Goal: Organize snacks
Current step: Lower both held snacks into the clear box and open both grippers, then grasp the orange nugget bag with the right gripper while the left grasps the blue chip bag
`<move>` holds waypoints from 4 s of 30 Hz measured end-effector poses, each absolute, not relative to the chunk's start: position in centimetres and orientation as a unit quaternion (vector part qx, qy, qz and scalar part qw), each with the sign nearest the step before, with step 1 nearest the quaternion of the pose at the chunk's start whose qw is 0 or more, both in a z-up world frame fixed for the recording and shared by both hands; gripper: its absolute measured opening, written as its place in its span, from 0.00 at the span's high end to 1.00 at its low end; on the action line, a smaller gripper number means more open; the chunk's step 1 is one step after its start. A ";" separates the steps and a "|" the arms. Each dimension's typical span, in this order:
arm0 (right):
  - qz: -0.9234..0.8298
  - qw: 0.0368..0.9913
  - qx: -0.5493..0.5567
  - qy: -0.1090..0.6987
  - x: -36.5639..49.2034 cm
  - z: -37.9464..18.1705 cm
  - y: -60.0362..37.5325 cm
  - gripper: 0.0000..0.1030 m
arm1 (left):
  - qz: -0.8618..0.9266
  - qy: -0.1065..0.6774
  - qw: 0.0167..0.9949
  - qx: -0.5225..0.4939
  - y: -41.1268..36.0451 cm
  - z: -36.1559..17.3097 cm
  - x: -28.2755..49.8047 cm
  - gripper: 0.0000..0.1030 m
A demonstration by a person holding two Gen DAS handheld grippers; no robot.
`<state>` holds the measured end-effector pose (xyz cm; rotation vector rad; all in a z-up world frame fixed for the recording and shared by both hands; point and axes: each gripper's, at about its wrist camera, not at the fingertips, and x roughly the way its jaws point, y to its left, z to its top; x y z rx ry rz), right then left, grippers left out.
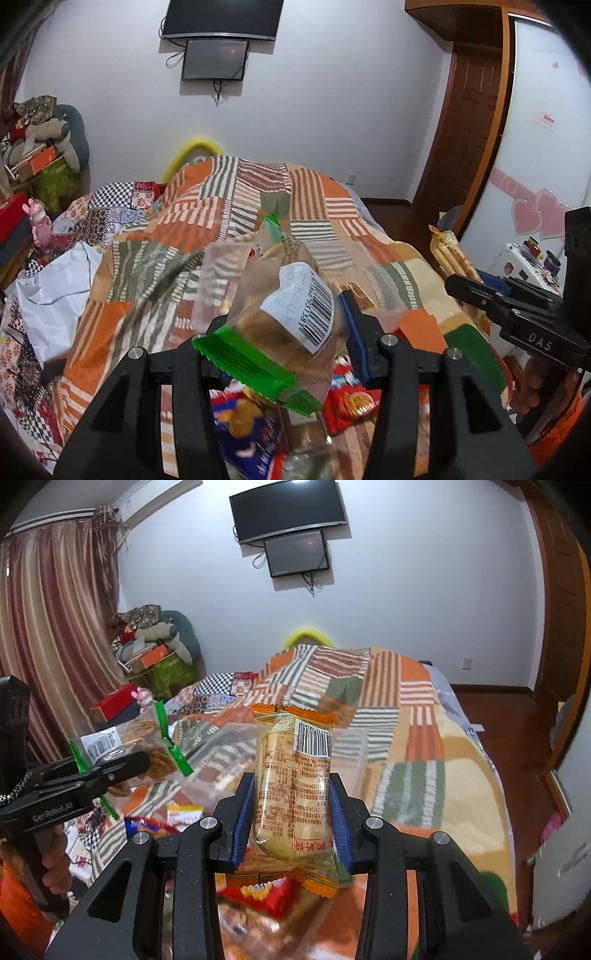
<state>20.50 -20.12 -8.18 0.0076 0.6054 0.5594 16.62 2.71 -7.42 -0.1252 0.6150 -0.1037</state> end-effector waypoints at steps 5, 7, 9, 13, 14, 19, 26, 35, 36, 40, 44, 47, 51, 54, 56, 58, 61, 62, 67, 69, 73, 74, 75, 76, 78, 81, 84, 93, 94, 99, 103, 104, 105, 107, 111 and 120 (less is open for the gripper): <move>0.284 0.912 0.000 0.297 22.2 -8.2 -18.6 0.66 | -0.046 0.307 0.949 -0.056 3.2 -7.4 18.7 0.53; 0.287 0.910 -0.004 0.299 22.9 -8.3 -17.9 0.66 | -0.042 0.308 0.949 -0.051 3.2 -7.4 19.5 0.53; 0.287 0.910 -0.010 0.300 23.6 -8.5 -17.3 0.66 | -0.040 0.311 0.949 -0.046 3.2 -7.6 20.3 0.53; 0.290 0.905 -0.016 0.312 25.0 -9.2 -16.3 0.66 | -0.036 0.320 0.946 -0.042 2.9 -8.1 22.0 0.53; 0.290 0.903 -0.017 0.316 25.4 -9.3 -16.1 0.66 | -0.038 0.324 0.944 -0.044 2.9 -8.3 22.5 0.53; 0.298 0.892 -0.019 0.338 27.2 -10.2 -15.4 0.66 | -0.053 0.356 0.931 -0.057 3.2 -9.6 25.2 0.53; 0.297 0.876 -0.033 0.378 29.6 -12.0 -14.4 0.66 | -0.043 0.391 0.918 -0.046 3.1 -11.7 27.9 0.53; 0.299 0.861 -0.045 0.410 30.8 -13.3 -13.1 0.65 | -0.039 0.421 0.905 -0.050 3.2 -13.2 29.6 0.53; 0.302 0.858 -0.047 0.412 30.9 -13.4 -13.1 0.65 | -0.036 0.423 0.904 -0.049 3.2 -13.3 29.7 0.53; 0.305 0.858 -0.049 0.411 30.7 -13.3 -12.9 0.62 | -0.035 0.432 0.899 -0.063 3.7 -13.5 29.8 0.51; 0.297 0.867 -0.059 0.396 30.0 -12.7 -13.2 0.54 | -0.029 0.418 0.906 -0.054 3.7 -12.7 28.9 0.48; 0.297 0.870 -0.058 0.388 29.4 -11.9 -13.6 0.54 | -0.028 0.400 0.915 -0.043 3.5 -11.6 27.7 0.42; 0.297 0.877 -0.058 0.373 28.2 -10.7 -14.2 0.53 | -0.024 0.378 0.925 -0.029 3.3 -10.0 25.8 0.41; 0.298 0.883 -0.056 0.358 26.7 -9.6 -14.9 0.49 | -0.025 0.364 0.930 -0.030 3.4 -8.9 24.1 0.41; 0.297 0.887 -0.056 0.348 25.8 -9.1 -15.3 0.48 | -0.024 0.356 0.934 -0.031 3.5 -8.2 22.8 0.39; 0.296 0.891 -0.057 0.339 24.7 -8.6 -15.8 0.46 | -0.021 0.345 0.938 -0.030 3.4 -7.5 21.4 0.34; 0.296 0.896 -0.053 0.327 22.7 -8.0 -16.7 0.40 | -0.016 0.325 0.945 -0.024 3.4 -6.7 18.7 0.28; 0.296 0.897 -0.053 0.324 22.1 -7.9 -16.9 0.37 | -0.015 0.322 0.947 -0.020 3.4 -6.5 18.0 0.27; 0.288 0.902 -0.059 0.315 18.9 -8.3 -18.0 0.29 | -0.011 0.308 0.951 -0.007 3.2 -6.2 13.9 0.17; 0.286 0.902 -0.055 0.319 17.9 -8.9 -18.4 0.21 | -0.008 0.303 0.953 -0.003 3.2 -6.4 12.5 0.14; 0.279 0.899 -0.048 0.334 16.1 -10.5 -18.9 0.19 | -0.003 0.304 0.953 -0.001 3.2 -7.5 10.0 0.11; 0.277 0.898 -0.048 0.339 15.8 -11.0 -18.9 0.18 | -0.003 0.308 0.951 -0.001 3.2 -7.9 9.6 0.11; 0.273 0.898 -0.048 0.343 15.5 -11.4 -19.0 0.18 | -0.003 0.312 0.950 -0.002 3.3 -8.3 9.2 0.11; 0.267 0.898 -0.052 0.347 15.0 -12.0 -18.9 0.17 | 0.000 0.314 0.949 -0.003 3.3 -8.6 8.9 0.11; 0.258 0.895 -0.064 0.358 14.5 -13.2 -18.6 0.17 | 0.008 0.318 0.948 -0.008 3.4 -9.3 8.2 0.11; 0.255 0.885 -0.068 0.383 14.1 -15.0 -18.2 0.17 | 0.003 0.323 0.946 -0.015 3.5 -9.9 7.4 0.11; 0.254 0.874 -0.062 0.409 14.0 -16.5 -17.9 0.17 | -0.002 0.328 0.944 -0.024 3.5 -10.7 6.8 0.11; 0.248 0.852 -0.047 0.459 13.8 -20.0 -18.2 0.16 | 0.003 0.376 0.925 -0.055 4.2 -14.7 7.5 0.11; 0.249 0.852 -0.048 0.457 13.6 -19.9 -18.1 0.17 | 0.003 0.380 0.923 -0.059 4.3 -15.0 7.7 0.11; 0.262 0.853 -0.059 0.447 13.3 -19.4 -17.8 0.40 | 0.008 0.397 0.915 -0.069 4.6 -16.5 8.5 0.11; 0.275 0.850 -0.058 0.445 13.1 -19.1 -18.0 0.46 | 0.008 0.401 0.913 -0.073 4.6 -17.1 9.0 0.11; 0.278 0.850 -0.056 0.445 13.1 -19.0 -18.0 0.53 | 0.009 0.402 0.913 -0.073 4.6 -17.3 9.3 0.11; 0.279 0.849 -0.055 0.445 13.1 -18.8 -18.2 0.54 | 0.010 0.403 0.912 -0.073 4.6 -17.4 9.6 0.11; 0.278 0.851 -0.050 0.442 13.2 -18.6 -18.3 0.54 | 0.009 0.405 0.911 -0.076 4.7 -17.7 10.3 0.11; 0.274 0.859 -0.040 0.430 13.3 -17.4 -18.9 0.54 | 0.013 0.407 0.908 -0.095 5.4 -18.3 11.6 0.12; 0.262 0.880 -0.029 0.396 13.9 -14.7 -19.8 0.54 | -0.011 0.424 0.899 -0.112 5.3 -19.5 13.0 0.50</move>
